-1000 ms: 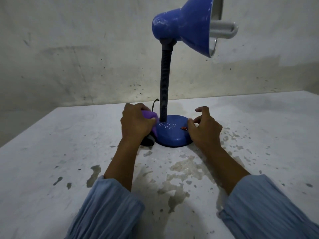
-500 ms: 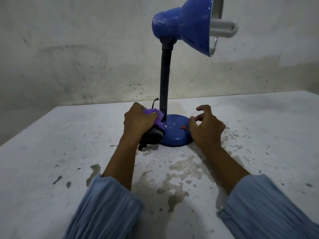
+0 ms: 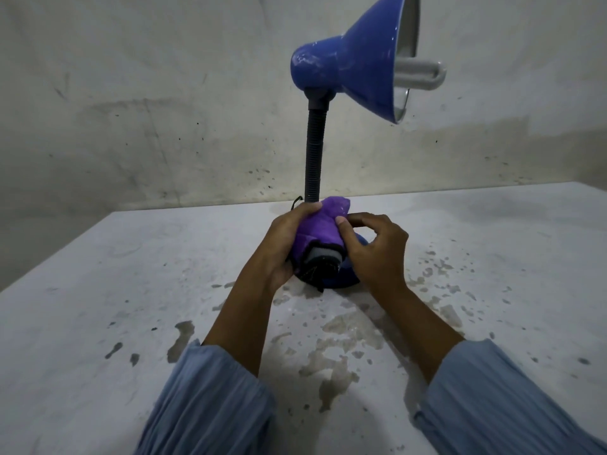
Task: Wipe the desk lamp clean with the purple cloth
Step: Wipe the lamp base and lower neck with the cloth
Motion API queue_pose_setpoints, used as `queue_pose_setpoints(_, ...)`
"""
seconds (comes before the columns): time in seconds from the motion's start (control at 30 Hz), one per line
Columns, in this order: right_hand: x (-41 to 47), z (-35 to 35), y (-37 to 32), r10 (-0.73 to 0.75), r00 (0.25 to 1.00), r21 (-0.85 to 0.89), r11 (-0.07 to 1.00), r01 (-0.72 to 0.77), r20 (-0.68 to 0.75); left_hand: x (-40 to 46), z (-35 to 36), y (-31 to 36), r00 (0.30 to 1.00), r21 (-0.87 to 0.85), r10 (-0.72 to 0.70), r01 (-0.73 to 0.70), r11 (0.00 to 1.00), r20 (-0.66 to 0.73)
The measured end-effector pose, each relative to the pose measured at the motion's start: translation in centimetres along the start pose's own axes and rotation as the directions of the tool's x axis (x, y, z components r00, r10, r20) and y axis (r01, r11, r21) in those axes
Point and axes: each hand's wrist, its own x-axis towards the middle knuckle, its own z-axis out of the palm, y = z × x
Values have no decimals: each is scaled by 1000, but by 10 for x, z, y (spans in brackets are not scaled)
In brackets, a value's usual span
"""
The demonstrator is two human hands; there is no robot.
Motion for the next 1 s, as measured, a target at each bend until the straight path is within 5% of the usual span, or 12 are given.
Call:
queue_pose_setpoints(0.2, 6, 2, -1, 96, 995, 152, 983, -101, 39, 3, 2, -6, 998, -41, 12, -9, 999, 62)
queue_pose_setpoints(0.7, 12, 3, -4, 186, 966, 305, 923, -235, 179, 3, 3, -8, 973, 161, 211, -224, 961, 95)
queue_pose_setpoints(0.8, 15, 5, 1, 272, 949, 250, 919, -305, 161, 5, -2, -6, 928, 381, 370, -355, 854, 35)
queue_pose_setpoints(0.9, 18, 0, 6, 314, 941, 168, 928, -333, 128, 8, -17, -14, 761, 681, 646, -446, 580, -52)
queue_pose_setpoints(1.0, 23, -8, 11, 335, 936, 114, 931, -347, 112, 9, -36, -33, 753, 754, 654, -391, 528, -68)
